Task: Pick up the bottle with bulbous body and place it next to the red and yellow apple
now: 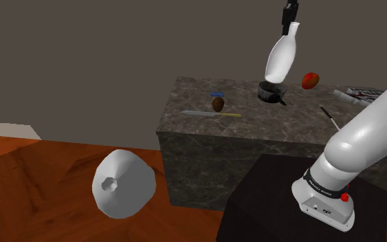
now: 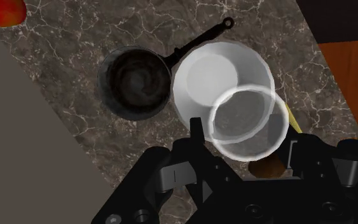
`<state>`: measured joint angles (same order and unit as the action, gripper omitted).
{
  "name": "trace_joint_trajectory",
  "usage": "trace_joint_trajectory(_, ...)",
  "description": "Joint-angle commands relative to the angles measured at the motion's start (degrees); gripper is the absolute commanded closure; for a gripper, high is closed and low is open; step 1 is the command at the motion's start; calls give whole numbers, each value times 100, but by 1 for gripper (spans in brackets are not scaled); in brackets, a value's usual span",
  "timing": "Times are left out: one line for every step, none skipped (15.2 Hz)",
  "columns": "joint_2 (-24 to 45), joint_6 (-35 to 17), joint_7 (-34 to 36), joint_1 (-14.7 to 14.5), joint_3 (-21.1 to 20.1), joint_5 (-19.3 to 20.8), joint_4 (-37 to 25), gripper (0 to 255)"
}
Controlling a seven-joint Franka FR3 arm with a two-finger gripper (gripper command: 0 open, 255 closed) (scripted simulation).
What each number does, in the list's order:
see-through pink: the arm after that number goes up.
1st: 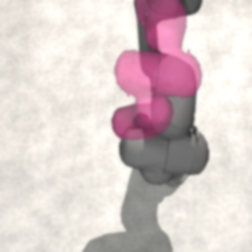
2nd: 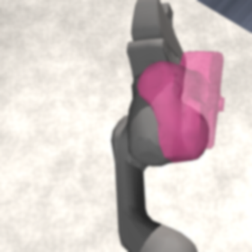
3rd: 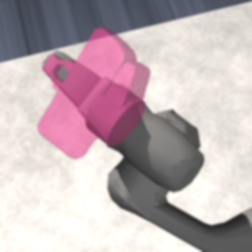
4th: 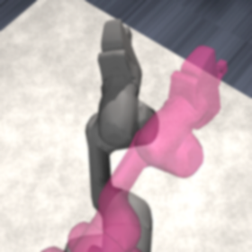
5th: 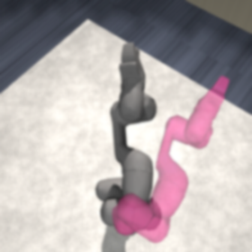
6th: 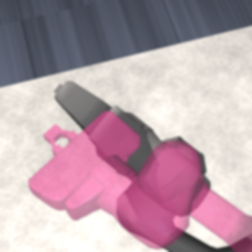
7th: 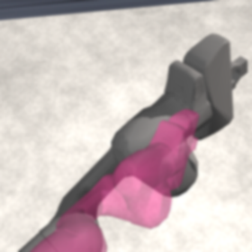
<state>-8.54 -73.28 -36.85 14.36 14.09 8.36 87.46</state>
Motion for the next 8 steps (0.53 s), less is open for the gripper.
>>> trace_joint_trajectory(43, -26, -307, 117, 169, 45, -57, 255)
trace_joint_trajectory(93, -42, -463, 178, 261, 58, -110, 255)
trace_joint_trajectory(150, -57, -621, 241, 352, 67, -170, 255)
trace_joint_trajectory(215, -72, -780, 305, 444, 72, -239, 255)
trace_joint_trajectory(287, -85, -940, 371, 536, 71, -316, 255)
trace_joint_trajectory(367, -98, -1102, 439, 629, 65, -400, 255)
trace_joint_trajectory(455, -110, -1265, 510, 721, 54, -494, 255)
trace_joint_trajectory(551, -120, -1431, 583, 814, 35, -596, 255)
